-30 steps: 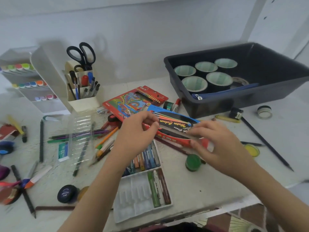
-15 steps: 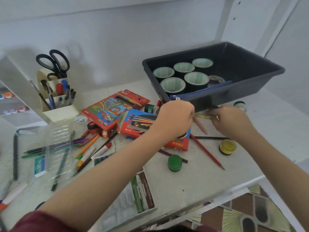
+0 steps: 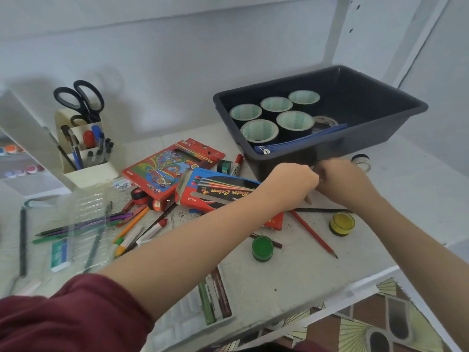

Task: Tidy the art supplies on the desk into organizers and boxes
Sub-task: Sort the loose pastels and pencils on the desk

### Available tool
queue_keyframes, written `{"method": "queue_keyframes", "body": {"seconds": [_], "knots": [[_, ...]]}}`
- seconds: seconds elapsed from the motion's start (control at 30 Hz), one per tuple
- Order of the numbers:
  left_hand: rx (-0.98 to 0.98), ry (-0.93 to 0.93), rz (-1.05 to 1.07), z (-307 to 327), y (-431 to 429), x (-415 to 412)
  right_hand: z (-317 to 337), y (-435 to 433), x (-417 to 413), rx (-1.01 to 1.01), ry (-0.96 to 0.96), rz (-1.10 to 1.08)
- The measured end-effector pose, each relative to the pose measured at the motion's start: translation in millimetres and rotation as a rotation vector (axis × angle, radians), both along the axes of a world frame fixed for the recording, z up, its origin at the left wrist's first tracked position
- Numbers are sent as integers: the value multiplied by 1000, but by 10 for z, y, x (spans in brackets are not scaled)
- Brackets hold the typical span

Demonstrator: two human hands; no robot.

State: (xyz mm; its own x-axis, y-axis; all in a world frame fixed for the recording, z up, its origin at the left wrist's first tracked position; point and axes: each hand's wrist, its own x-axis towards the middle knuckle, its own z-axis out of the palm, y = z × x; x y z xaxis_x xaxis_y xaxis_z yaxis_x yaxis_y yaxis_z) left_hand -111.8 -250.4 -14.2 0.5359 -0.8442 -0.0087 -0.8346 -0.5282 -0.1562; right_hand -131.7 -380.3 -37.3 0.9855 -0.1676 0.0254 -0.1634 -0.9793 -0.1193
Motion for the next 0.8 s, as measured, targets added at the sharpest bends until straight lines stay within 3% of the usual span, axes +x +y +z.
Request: {"method": "queue_keyframes", "body": {"seconds": [0.1, 0.37, 0.6, 0.8], "knots": [[36, -29, -46, -25, -37, 36, -14, -77, -52, 174, -102, -14], [57, -94, -197, -107, -69, 135, -11, -161, -219, 413, -364, 51], [71, -46, -222, -133, -70, 190, 138, -113, -357, 495, -511, 68], [-329, 158, -50, -111, 19, 109, 221, -52, -395, 507, -572, 105]]}}
